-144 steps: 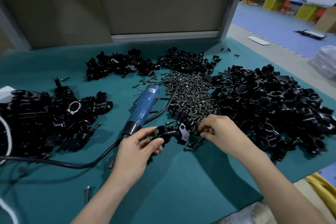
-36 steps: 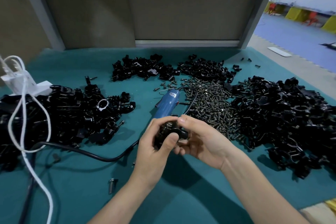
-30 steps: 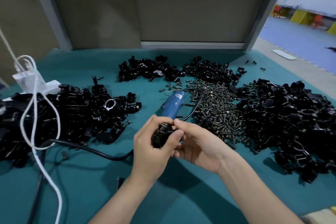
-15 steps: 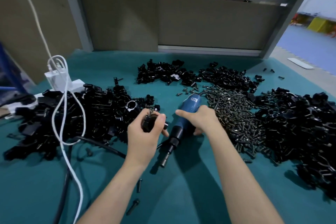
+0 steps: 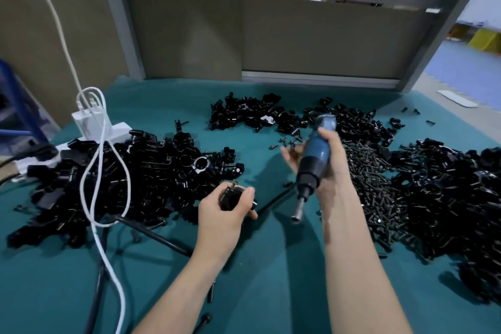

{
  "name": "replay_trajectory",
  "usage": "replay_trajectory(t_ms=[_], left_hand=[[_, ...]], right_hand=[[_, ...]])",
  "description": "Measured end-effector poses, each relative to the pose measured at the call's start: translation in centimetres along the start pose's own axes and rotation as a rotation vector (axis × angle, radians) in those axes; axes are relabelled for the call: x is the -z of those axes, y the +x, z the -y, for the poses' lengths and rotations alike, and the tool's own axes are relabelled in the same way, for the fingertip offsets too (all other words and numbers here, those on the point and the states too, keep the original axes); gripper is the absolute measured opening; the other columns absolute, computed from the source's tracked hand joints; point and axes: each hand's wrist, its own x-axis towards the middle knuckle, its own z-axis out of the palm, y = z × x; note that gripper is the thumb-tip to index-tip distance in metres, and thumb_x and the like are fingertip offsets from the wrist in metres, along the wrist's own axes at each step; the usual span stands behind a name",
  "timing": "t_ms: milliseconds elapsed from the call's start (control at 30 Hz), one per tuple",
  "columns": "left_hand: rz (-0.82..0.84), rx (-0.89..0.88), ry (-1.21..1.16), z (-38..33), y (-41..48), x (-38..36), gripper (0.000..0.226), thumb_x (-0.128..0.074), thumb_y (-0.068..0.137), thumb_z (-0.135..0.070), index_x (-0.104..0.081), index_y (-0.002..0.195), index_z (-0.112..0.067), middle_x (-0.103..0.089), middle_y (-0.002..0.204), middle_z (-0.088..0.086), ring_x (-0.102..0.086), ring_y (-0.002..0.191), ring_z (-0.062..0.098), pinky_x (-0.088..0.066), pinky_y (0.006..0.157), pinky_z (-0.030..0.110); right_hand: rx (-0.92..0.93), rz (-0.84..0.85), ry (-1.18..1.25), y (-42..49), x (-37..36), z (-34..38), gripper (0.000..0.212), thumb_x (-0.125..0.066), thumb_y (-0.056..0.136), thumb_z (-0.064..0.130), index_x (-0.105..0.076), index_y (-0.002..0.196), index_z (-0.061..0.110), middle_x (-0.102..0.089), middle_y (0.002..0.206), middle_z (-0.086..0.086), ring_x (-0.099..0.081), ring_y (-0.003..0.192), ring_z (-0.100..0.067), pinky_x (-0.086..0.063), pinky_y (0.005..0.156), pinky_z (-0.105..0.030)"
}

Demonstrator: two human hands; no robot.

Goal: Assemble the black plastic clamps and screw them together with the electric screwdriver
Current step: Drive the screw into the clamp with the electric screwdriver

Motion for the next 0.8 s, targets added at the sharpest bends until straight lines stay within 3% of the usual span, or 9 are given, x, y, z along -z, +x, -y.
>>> replay_trajectory(t_ms=[100,167,233,400,567,633,800], left_hand=[[0.038,0.019,0.022,0.0,0.0,-0.3,0.022,-0.065,0.087,-0.009,-0.059,0.066,-0.008,-0.062,0.051,0.003,-0.052,0.048,0.003,-0.04,0.054,0.011],[0.078,0.028,0.04,0.1,0.1,-0.3,0.023,-0.066,0.087,-0.007,-0.058,0.065,-0.006,-0.06,0.05,0.002,-0.053,0.048,0.007,-0.041,0.054,0.012],[0.121,0.039,0.058,0.0,0.1,-0.4,0.021,-0.066,0.087,-0.007,-0.058,0.067,-0.005,-0.06,0.049,0.004,-0.053,0.048,0.009,-0.042,0.055,0.014],[0.155,0.066,0.132,0.1,0.4,0.0,0.027,-0.071,0.083,-0.006,-0.054,0.063,-0.013,-0.059,0.049,0.005,-0.049,0.046,0.009,-0.036,0.049,0.015],[0.104,-0.029,0.352,0.3,0.3,0.4,0.029,-0.068,0.069,-0.04,-0.056,0.064,-0.015,-0.059,0.055,0.01,-0.049,0.051,0.025,-0.044,0.051,0.031],[0.087,-0.041,0.399,0.4,0.3,0.5,0.031,-0.066,0.068,-0.046,-0.056,0.065,-0.017,-0.059,0.055,0.009,-0.052,0.054,0.028,-0.046,0.053,0.034],[0.099,-0.058,0.419,0.7,0.2,0.4,0.032,-0.063,0.065,-0.053,-0.053,0.066,-0.023,-0.052,0.049,-0.003,-0.044,0.047,0.011,-0.039,0.048,0.024]], right_hand=[[0.019,0.309,0.381,0.1,-1.3,0.9,0.054,-0.075,0.066,0.002,-0.049,0.114,0.004,-0.062,0.11,-0.02,-0.07,0.076,-0.027,-0.061,0.061,-0.034],[0.102,0.376,0.339,0.4,-1.8,1.0,0.053,-0.074,0.07,0.005,-0.052,0.118,0.003,-0.065,0.11,-0.01,-0.067,0.068,-0.017,-0.057,0.054,-0.025],[0.144,0.41,0.281,0.8,-2.1,0.9,0.058,-0.082,0.062,0.018,-0.055,0.113,0.011,-0.067,0.101,0.0,-0.059,0.059,-0.009,-0.053,0.053,-0.02],[0.15,0.319,0.34,1.0,-2.2,1.7,0.033,-0.068,0.074,0.039,-0.059,0.096,0.016,-0.062,0.085,0.008,-0.055,0.055,-0.006,-0.049,0.052,-0.018],[0.294,0.148,0.311,0.4,-1.7,2.6,0.006,-0.061,0.086,0.017,-0.056,0.087,0.014,-0.065,0.078,0.005,-0.051,0.048,-0.007,-0.047,0.048,-0.019],[0.345,0.086,0.252,0.3,-1.7,2.7,0.011,-0.057,0.09,0.013,-0.061,0.08,0.014,-0.066,0.075,0.006,-0.048,0.045,-0.006,-0.046,0.047,-0.018],[0.359,0.049,0.187,0.1,-2.2,2.6,0.01,-0.057,0.09,0.013,-0.057,0.08,0.016,-0.066,0.075,0.007,-0.046,0.046,-0.005,-0.044,0.046,-0.019]])
